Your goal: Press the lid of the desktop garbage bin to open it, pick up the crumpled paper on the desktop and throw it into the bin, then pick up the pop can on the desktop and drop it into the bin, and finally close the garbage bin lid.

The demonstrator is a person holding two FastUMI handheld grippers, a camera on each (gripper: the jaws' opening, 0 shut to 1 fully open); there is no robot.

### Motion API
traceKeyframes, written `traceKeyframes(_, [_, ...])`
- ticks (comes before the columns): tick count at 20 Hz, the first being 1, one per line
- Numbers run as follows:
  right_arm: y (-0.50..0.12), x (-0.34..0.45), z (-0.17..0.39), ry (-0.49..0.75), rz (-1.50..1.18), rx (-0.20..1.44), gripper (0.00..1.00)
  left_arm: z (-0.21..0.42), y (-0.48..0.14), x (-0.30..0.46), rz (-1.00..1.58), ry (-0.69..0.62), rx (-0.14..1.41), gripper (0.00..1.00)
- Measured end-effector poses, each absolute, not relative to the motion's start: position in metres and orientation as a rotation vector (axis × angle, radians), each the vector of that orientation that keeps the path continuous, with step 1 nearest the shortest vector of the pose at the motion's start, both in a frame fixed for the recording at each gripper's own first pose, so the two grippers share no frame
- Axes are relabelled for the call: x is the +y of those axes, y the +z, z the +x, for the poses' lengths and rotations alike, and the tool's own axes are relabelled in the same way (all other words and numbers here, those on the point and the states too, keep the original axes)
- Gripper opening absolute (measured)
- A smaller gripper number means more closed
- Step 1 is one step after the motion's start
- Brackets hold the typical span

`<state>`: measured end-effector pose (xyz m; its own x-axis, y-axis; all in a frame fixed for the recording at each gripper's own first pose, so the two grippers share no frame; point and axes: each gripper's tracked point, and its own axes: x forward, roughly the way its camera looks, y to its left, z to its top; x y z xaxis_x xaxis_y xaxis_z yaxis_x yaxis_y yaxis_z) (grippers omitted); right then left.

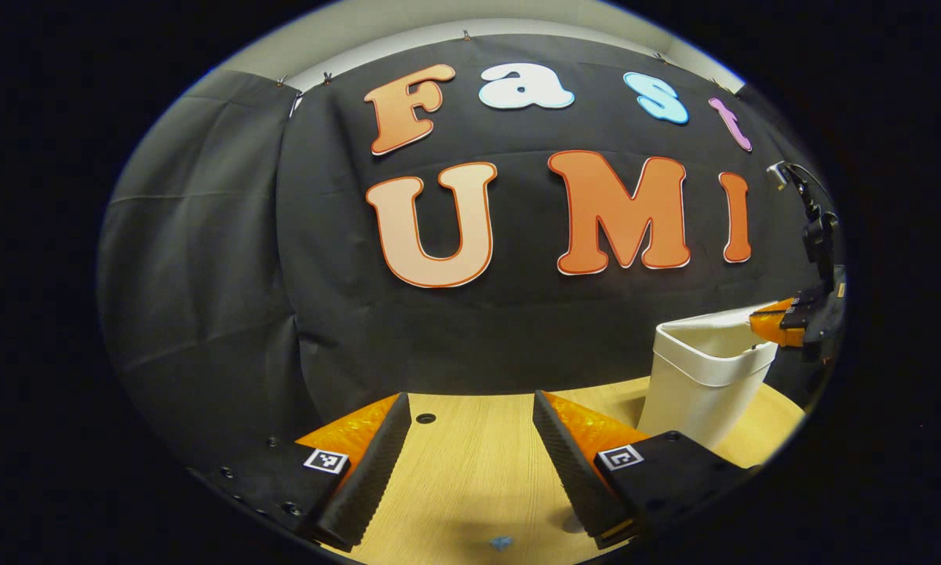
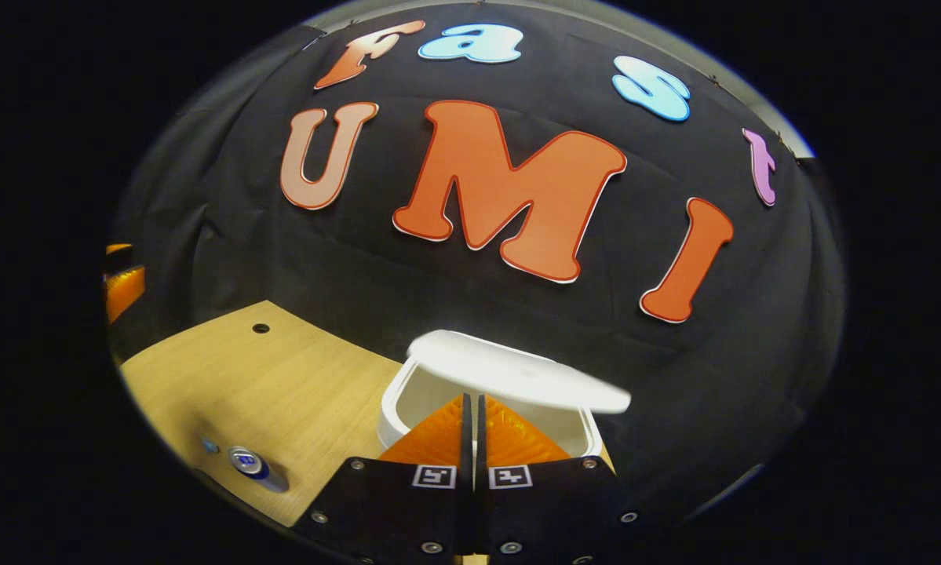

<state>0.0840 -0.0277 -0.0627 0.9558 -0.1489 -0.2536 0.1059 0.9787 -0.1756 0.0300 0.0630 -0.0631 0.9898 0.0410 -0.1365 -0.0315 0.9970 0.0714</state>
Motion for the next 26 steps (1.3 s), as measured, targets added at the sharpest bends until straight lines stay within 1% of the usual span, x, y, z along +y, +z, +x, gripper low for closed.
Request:
traceKeyframes(1, [-0.063, -0.023, 0.081, -0.132, -0.149, 0.273, 0.01, 0.033, -0.065, 0.066, 0.064, 0.028, 0.139, 0.97])
traceKeyframes(2, [-0.063, -0.019, 0.078, -0.135, -0.141, 0.275, 0.01, 0.036, -0.066, 0.067, 0.060, 0.020, 0.142, 1.00])
traceKeyframes(3, [-0.064, -0.017, 0.075, -0.140, -0.135, 0.278, 0.01, 0.038, -0.068, 0.069, 0.055, 0.011, 0.144, 1.00])
traceKeyframes(4, [-0.064, -0.014, 0.073, -0.140, -0.127, 0.280, 0.01, 0.039, -0.070, 0.071, 0.051, 0.003, 0.146, 0.97])
traceKeyframes(5, [-0.065, -0.011, 0.070, -0.144, -0.118, 0.284, 0.01, 0.042, -0.071, 0.072, 0.048, -0.004, 0.149, 1.00])
traceKeyframes(11, [-0.072, 0.010, 0.058, -0.138, -0.076, 0.304, 0.01, 0.044, -0.086, 0.077, 0.021, -0.036, 0.189, 1.00])
traceKeyframes(13, [-0.083, 0.026, 0.056, -0.100, -0.046, 0.336, 0.02, 0.046, -0.095, 0.081, 0.016, -0.040, 0.213, 0.99])
traceKeyframes(14, [-0.090, 0.032, 0.054, -0.099, -0.039, 0.361, 0.06, 0.046, -0.100, 0.082, 0.015, -0.043, 0.228, 0.99])
traceKeyframes(15, [-0.094, 0.034, 0.053, -0.097, -0.032, 0.369, 0.10, 0.045, -0.105, 0.083, 0.015, -0.048, 0.246, 0.99])
traceKeyframes(16, [-0.097, 0.042, 0.051, -0.082, -0.017, 0.374, 0.40, 0.044, -0.111, 0.082, 0.015, -0.053, 0.263, 0.99])
traceKeyframes(17, [-0.101, 0.051, 0.050, -0.058, 0.000, 0.382, 0.47, 0.043, -0.119, 0.082, 0.016, -0.059, 0.283, 1.00])
traceKeyframes(18, [-0.105, 0.060, 0.049, -0.037, 0.011, 0.389, 0.63, 0.043, -0.126, 0.082, 0.017, -0.068, 0.306, 1.00])
traceKeyframes(19, [-0.110, 0.066, 0.048, -0.021, 0.015, 0.399, 0.67, 0.042, -0.135, 0.080, 0.017, -0.083, 0.338, 1.00])
traceKeyframes(20, [-0.114, 0.071, 0.046, -0.016, 0.014, 0.411, 0.88, 0.039, -0.148, 0.078, 0.019, -0.097, 0.376, 1.00])
traceKeyframes(21, [-0.119, 0.076, 0.044, -0.005, 0.018, 0.423, 0.94, 0.037, -0.159, 0.076, 0.021, -0.109, 0.407, 1.00])
traceKeyframes(22, [-0.124, 0.082, 0.043, 0.008, 0.025, 0.436, 0.98, 0.033, -0.170, 0.072, 0.018, -0.122, 0.448, 1.00])
traceKeyframes(23, [-0.129, 0.088, 0.040, 0.020, 0.032, 0.451, 0.99, 0.031, -0.181, 0.069, 0.013, -0.135, 0.480, 1.00])
traceKeyframes(24, [-0.132, 0.093, 0.038, 0.030, 0.036, 0.466, 0.99, 0.028, -0.191, 0.066, 0.008, -0.146, 0.513, 0.97])
traceKeyframes(25, [-0.138, 0.096, 0.035, 0.037, 0.037, 0.477, 0.99, 0.026, -0.199, 0.065, 0.003, -0.155, 0.543, 1.00])
traceKeyframes(26, [-0.142, 0.101, 0.033, 0.045, 0.041, 0.487, 0.99, 0.023, -0.208, 0.064, -0.001, -0.161, 0.573, 1.00])
